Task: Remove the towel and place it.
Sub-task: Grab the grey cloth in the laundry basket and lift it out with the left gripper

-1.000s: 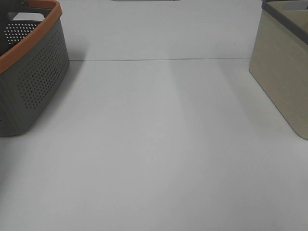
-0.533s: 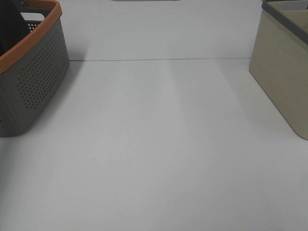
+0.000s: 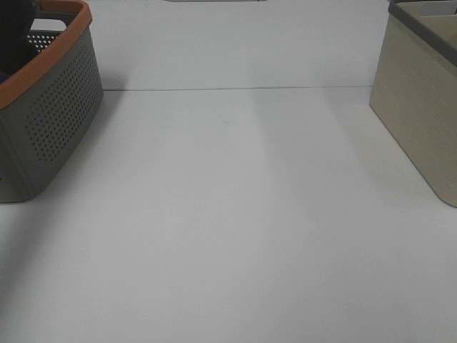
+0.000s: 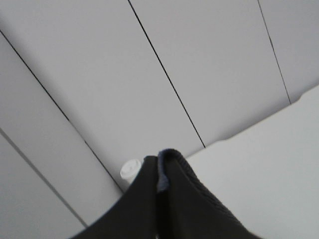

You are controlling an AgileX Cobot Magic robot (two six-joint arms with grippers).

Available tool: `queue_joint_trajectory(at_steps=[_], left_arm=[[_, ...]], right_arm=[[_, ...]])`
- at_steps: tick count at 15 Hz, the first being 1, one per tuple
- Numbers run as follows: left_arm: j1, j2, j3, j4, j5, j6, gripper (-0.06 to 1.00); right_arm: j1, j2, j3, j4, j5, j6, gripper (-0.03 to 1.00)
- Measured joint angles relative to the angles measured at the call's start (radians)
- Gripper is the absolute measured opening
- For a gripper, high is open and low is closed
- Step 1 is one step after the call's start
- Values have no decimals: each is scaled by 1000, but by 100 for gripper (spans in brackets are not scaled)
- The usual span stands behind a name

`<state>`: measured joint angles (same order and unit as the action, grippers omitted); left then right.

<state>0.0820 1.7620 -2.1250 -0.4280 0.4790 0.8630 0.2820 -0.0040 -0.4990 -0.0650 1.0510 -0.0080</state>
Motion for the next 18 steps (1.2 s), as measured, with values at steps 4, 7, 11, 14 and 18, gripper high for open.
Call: queue_joint_trajectory(at_steps=[4,7,11,14,18], left_arm=[[-171,-8,0,-1,-181,42,0],[-275,-8,0,-1,-272,103,0],[-399,-8,0,-3,-328,155,0],[-443,-8,0,-16,-289,155,0],[-449,18,0,-99,-73,158,0]], right_arm=[[0,0,0,0,0,0,74],[0,0,0,0,0,0,74],[0,0,0,2,0,0,74],[0,28,0,6,-1,0,74],[0,164,-9,11,-13,0,74]])
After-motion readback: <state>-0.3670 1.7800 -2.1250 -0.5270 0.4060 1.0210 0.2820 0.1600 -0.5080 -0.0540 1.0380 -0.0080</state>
